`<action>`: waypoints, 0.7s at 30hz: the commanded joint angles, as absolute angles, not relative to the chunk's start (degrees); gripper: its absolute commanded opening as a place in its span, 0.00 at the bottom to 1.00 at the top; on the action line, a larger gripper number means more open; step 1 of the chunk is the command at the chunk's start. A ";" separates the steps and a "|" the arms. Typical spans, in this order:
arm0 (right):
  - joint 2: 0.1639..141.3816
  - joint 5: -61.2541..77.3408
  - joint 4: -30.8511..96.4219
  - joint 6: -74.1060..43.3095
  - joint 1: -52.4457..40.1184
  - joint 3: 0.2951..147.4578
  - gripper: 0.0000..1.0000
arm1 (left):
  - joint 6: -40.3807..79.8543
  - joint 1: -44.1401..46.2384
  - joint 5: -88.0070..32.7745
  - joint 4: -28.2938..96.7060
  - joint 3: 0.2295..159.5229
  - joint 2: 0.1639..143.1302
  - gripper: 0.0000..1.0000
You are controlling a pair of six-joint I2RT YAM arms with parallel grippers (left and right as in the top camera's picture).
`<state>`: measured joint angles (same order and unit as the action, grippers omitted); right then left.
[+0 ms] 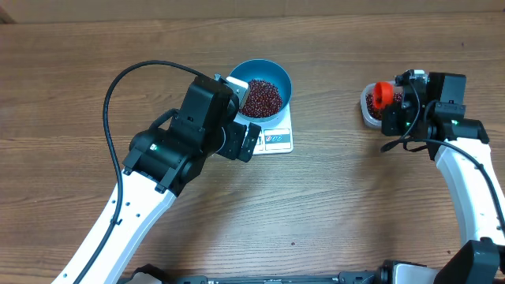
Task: Scoop item into bowl and weigh 150g on scale
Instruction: 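Lift the red cup and carry it over the blue bowl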
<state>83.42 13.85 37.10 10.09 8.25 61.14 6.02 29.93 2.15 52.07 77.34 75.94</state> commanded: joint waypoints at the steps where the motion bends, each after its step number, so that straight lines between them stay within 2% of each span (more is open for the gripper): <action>1: 82.15 22.74 36.95 8.34 8.45 63.13 0.04 | 6.22 30.09 1.87 51.86 78.26 76.23 1.00; 13: 82.15 39.20 34.37 7.27 7.84 63.13 0.04 | 6.22 30.09 1.89 51.86 78.26 76.23 0.99; 21: 82.19 41.23 29.02 5.54 3.09 63.13 0.04 | 6.22 30.09 1.87 51.88 78.26 76.23 1.00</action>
<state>83.42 38.81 30.76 6.61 5.34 61.14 6.02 29.93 2.15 52.07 77.34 75.94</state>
